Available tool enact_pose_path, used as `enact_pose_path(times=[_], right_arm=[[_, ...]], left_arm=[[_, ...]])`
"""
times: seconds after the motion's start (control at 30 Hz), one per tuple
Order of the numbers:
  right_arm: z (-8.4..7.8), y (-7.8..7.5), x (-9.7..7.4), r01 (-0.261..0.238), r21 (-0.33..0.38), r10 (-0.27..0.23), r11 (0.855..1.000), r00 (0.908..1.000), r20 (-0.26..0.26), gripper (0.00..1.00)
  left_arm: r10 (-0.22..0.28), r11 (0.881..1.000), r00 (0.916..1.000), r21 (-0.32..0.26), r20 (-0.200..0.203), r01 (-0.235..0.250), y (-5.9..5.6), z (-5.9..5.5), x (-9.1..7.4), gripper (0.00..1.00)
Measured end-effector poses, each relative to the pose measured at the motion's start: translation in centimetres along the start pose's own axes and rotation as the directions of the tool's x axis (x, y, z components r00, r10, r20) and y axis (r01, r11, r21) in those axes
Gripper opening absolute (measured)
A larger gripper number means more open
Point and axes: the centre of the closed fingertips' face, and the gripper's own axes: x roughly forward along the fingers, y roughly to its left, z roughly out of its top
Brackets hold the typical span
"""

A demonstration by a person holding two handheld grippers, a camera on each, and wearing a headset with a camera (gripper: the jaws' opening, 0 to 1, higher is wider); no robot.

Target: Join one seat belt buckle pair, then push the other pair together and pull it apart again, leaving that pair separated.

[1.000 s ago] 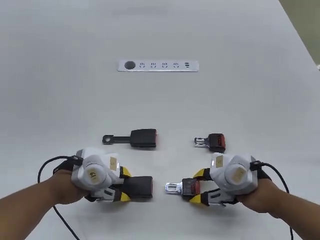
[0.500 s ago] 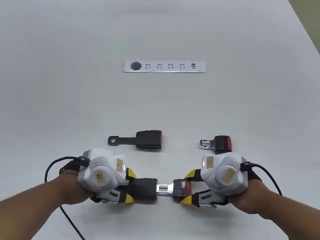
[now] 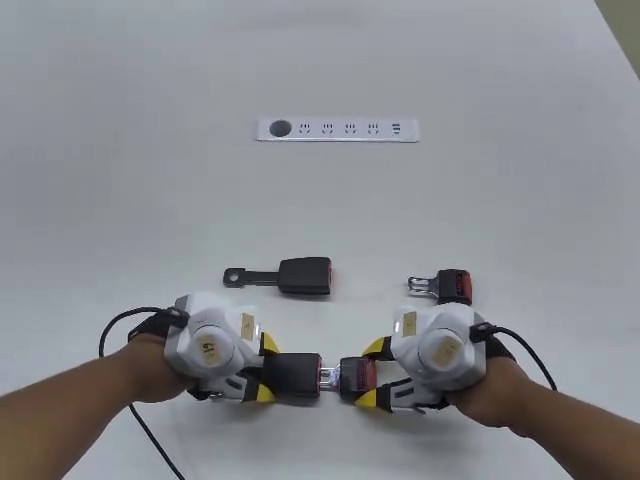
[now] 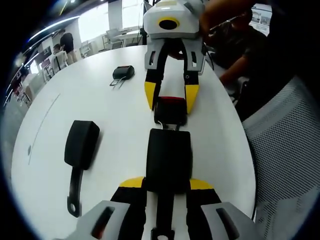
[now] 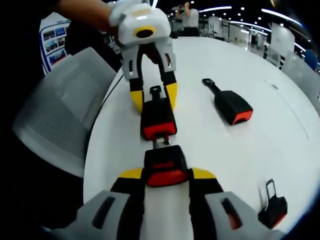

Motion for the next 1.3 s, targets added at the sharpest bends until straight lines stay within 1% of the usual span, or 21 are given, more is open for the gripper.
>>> enact_pose_path(times=[0.1,0.23,0.33,0.37,0.4,0.43,0.47,0.5,0.7,0.8,0.9,1.03,1.1,1.13,1.3], right_arm=[[0.1,0.2,0.1,0.007,-0.004,-0.007,1.000,1.0000,-0.003,0.33],[0.5,0.1,0.3,0.011,0.022,-0.011,1.000,0.9999,0.002,0.32],[1.3,0.2,0.8,0.009,0.035,-0.010,0.999,0.9999,0.008,0.32],[1.4,0.2,1.1,0.020,0.027,-0.020,0.999,0.9998,0.005,0.32],[1.6,0.3,1.1,0.019,0.023,-0.019,1.000,0.9998,0.004,0.32],[1.7,0.2,1.2,0.020,0.040,-0.020,0.999,0.9997,0.011,0.32],[1.6,0.3,1.2,0.021,0.057,-0.021,0.998,0.9998,-0.002,0.32],[1.7,0.3,1.1,0.015,0.048,-0.015,0.999,0.9999,0.000,0.32],[1.7,0.3,1.1,0.019,0.040,-0.019,0.999,0.9998,-0.006,0.32],[1.7,0.3,1.1,0.017,0.025,-0.017,1.000,0.9998,-0.010,0.32],[1.7,0.2,1.1,0.013,0.012,-0.013,1.000,0.9999,-0.009,0.32],[1.7,0.3,1.1,0.015,0.000,-0.015,1.000,0.9999,0.005,0.32],[1.7,0.3,1.1,0.016,-0.015,-0.016,1.000,0.9997,0.017,0.32],[1.6,0.3,1.0,0.017,-0.022,-0.016,1.000,0.9994,0.029,0.32],[1.7,0.4,0.7,0.023,-0.061,-0.019,0.998,0.9975,0.067,0.31]], left_arm=[[0.001,1.000,0.9999,0.008,-0.017,0.000,-0.1,0.1,0.0,0.30],[-0.001,1.000,0.9996,0.010,-0.027,0.001,-0.1,0.0,0.0,0.30],[-0.003,1.000,0.9995,0.006,-0.032,0.003,-0.1,0.1,0.0,0.30],[-0.003,1.000,0.9993,0.008,-0.038,0.004,-0.1,0.1,0.0,0.30],[-0.002,1.000,0.9990,0.014,-0.045,0.003,-0.1,0.1,0.0,0.30],[-0.003,1.000,0.9988,0.011,-0.049,0.003,-0.1,0.1,0.1,0.29],[-0.001,1.000,0.9965,0.016,-0.083,0.002,0.0,-0.5,-0.1,0.29],[-0.001,1.000,0.9983,0.013,-0.058,0.002,-0.1,-0.2,0.0,0.29],[-0.005,1.000,0.9982,0.024,-0.059,0.006,-0.1,-0.2,0.1,0.29],[-0.015,0.999,0.9981,0.047,-0.059,0.018,-0.1,-0.2,0.1,0.30],[-0.014,0.998,0.9983,0.062,-0.056,0.018,-0.2,-0.2,0.1,0.30],[-0.017,0.996,0.9984,0.088,-0.054,0.022,-0.2,-0.1,0.1,0.30],[-0.019,0.995,0.9983,0.093,-0.056,0.024,-0.2,-0.1,0.1,0.30],[-0.019,0.994,0.9984,0.105,-0.053,0.024,-0.2,-0.2,0.1,0.30],[-0.022,0.995,0.9996,0.102,-0.018,0.024,-0.2,-0.2,0.0,0.29]])
